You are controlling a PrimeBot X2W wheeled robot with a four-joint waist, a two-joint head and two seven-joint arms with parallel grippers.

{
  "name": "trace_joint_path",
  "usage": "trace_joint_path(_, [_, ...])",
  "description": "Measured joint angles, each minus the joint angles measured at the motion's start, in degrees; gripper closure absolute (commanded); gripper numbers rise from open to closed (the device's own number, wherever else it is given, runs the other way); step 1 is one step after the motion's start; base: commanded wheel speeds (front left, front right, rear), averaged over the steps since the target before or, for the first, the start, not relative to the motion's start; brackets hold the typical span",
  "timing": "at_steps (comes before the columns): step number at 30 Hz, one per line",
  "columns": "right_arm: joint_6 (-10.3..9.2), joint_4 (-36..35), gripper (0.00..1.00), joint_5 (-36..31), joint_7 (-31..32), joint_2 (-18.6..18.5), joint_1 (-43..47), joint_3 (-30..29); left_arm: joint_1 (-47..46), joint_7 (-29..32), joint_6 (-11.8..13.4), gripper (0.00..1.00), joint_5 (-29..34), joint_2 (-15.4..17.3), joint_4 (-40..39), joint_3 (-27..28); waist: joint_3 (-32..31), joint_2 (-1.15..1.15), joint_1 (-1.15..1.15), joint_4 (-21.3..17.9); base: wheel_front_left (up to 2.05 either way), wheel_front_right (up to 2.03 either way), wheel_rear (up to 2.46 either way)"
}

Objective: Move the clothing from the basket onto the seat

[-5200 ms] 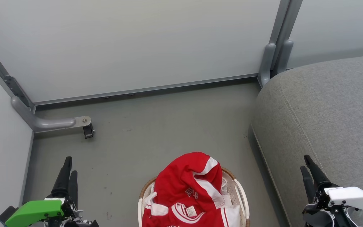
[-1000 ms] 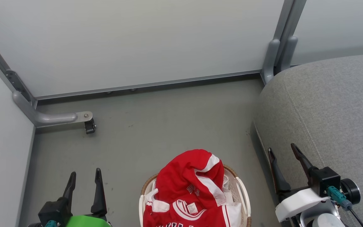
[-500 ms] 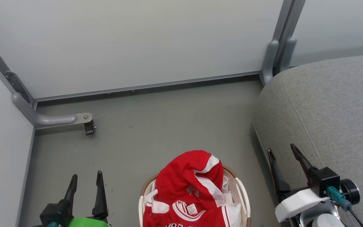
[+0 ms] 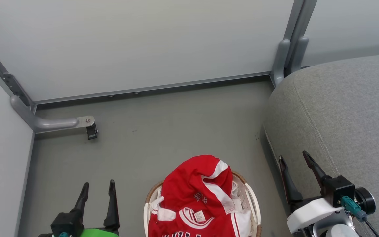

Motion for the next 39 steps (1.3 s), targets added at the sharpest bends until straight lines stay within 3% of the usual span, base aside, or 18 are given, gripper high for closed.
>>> trace_joint_path(10, [0.00,-2.9,0.00,-1.4,0.0,0.0,-4.2,-1.9,-10.6,0.0,-1.6,0.00,4.7,0.0,2.6,-7.5,6.3,0.00,0.00,-0.3,0.00,0.00,0.00])
trace_joint_path(18, [0.02,-6.0,0.00,-1.4,0.0,0.0,-11.8,-4.1,-27.8,0.0,-2.5,0.00,11.1,0.5,15.2,-19.5,15.4,0.00,0.01,-1.2,0.00,0.00,0.00])
trace_joint_path(28, [0.02,-8.0,0.00,0.0,0.0,-0.1,-17.9,-4.2,-45.1,0.0,-2.7,0.00,7.6,1.4,35.3,-38.1,27.8,0.00,0.01,-3.8,0.00,0.00,0.00])
trace_joint_path(39, [0.02,-9.2,0.00,2.3,0.0,-0.1,-21.0,-4.2,-56.4,0.0,-2.7,0.00,5.0,1.9,49.1,-44.7,38.4,0.00,0.01,-7.5,0.00,0.00,0.00])
